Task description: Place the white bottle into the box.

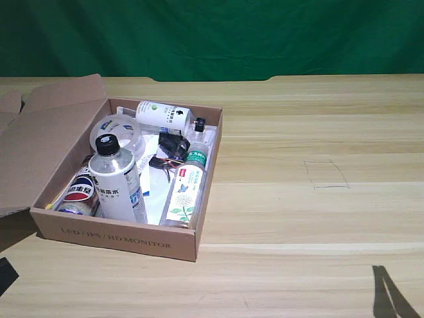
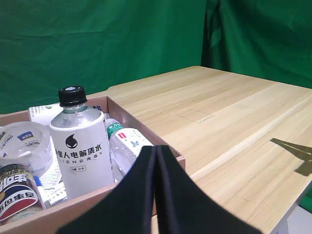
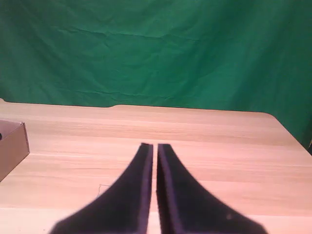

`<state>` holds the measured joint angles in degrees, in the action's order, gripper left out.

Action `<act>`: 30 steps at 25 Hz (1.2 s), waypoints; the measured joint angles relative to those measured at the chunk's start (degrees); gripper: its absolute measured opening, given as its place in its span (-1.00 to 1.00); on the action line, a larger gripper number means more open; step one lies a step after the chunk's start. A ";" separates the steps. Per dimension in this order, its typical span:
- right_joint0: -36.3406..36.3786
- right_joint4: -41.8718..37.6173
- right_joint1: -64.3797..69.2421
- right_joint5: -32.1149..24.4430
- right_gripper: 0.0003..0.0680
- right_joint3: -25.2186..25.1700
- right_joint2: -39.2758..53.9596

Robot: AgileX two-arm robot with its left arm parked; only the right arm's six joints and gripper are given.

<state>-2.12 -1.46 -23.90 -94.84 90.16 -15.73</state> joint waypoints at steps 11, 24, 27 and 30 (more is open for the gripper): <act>0.00 -5.92 0.05 -0.05 -1.00 4.76 1.11; 0.00 -1.85 0.05 -5.69 -1.00 5.43 2.86; 0.00 -1.85 0.05 -5.69 -1.00 6.30 2.86; 0.00 -1.83 0.05 -5.80 -1.00 8.03 2.86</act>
<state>-2.12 -3.29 -23.85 -100.65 98.19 -12.87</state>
